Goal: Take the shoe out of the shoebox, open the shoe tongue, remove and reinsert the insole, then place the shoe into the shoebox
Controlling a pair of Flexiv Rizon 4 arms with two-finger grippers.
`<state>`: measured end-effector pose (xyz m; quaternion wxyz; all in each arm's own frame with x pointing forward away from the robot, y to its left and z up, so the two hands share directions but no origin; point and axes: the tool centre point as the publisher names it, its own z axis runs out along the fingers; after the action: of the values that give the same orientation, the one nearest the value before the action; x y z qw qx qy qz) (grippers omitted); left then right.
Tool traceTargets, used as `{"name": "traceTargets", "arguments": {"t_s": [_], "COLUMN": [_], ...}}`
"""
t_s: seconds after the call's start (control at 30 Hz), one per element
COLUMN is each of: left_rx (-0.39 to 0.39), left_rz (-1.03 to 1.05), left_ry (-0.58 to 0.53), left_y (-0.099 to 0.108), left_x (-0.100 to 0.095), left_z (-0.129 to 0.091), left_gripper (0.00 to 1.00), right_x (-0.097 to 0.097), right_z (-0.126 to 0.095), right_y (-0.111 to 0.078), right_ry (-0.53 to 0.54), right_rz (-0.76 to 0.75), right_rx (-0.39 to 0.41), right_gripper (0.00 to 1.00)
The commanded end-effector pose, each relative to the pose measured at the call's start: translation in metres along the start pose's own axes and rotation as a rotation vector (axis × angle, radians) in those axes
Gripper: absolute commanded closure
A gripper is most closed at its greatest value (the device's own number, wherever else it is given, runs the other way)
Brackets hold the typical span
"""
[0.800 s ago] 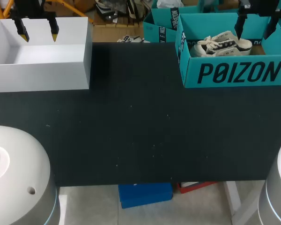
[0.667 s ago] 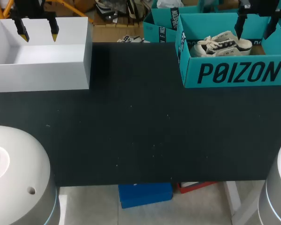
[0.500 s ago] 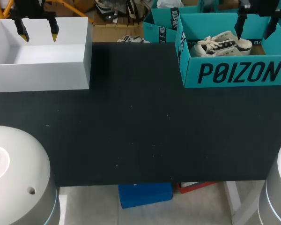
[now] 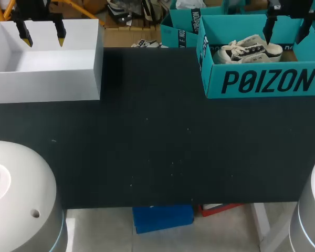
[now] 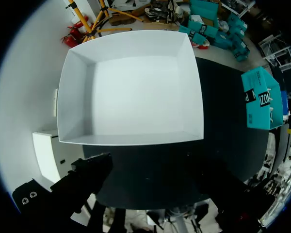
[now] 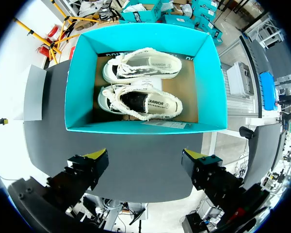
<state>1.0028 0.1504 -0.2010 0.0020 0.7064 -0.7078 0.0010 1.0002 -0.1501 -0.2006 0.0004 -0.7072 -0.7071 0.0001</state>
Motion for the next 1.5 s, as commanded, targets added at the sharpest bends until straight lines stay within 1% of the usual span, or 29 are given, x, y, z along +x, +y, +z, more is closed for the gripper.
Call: {"name": "traceTargets", "arguments": {"t_s": [0.03,0.9,1.0,1.13,1.23,1.27,1.3,1.33,1.5], "left_rx": [-0.002,-0.002,-0.002,-0.002,-0.002,-0.002,-0.002,-0.002,-0.002], "left_rz": [-0.001,-0.001,-0.001,-0.001,-0.001,-0.001,-0.001,-0.001,-0.001], "left_ry": [-0.003,-0.003,-0.003,-0.003,-0.003,-0.003,-0.003,-0.003,-0.003], "left_y": [0.001,0.001,0.001,0.001,0.001,0.001,0.001,0.001,0.001], "left_x": [0.000,0.000,0.000,0.000,0.000,0.000,0.000,0.000,0.000], "left_z": [-0.001,-0.001,-0.001,-0.001,-0.001,-0.001,-0.001,-0.001,-0.001], "left_gripper": [0.00,0.00,0.00,0.00,0.00,0.00,0.00,0.00,0.00], "right_x": [0.000,0.000,0.003,0.004,0.005,0.005,0.005,0.006,0.008], "right_z": [0.000,0.000,-0.005,-0.007,-0.009,-0.011,-0.012,-0.014,-0.023], "right_y": [0.000,0.000,0.006,0.014,0.016,0.017,0.017,0.016,0.007], "right_ry": [-0.001,-0.001,0.002,0.002,-0.019,-0.018,-0.016,-0.017,0.010], "right_rz": [0.000,0.000,-0.114,-0.349,-0.558,-0.626,-0.686,-0.779,-1.185], "right_rx": [0.001,0.001,-0.023,-0.007,0.009,-0.006,0.000,-0.001,0.002], "right_gripper": [0.00,0.00,0.00,0.00,0.00,0.00,0.00,0.00,0.00]}}
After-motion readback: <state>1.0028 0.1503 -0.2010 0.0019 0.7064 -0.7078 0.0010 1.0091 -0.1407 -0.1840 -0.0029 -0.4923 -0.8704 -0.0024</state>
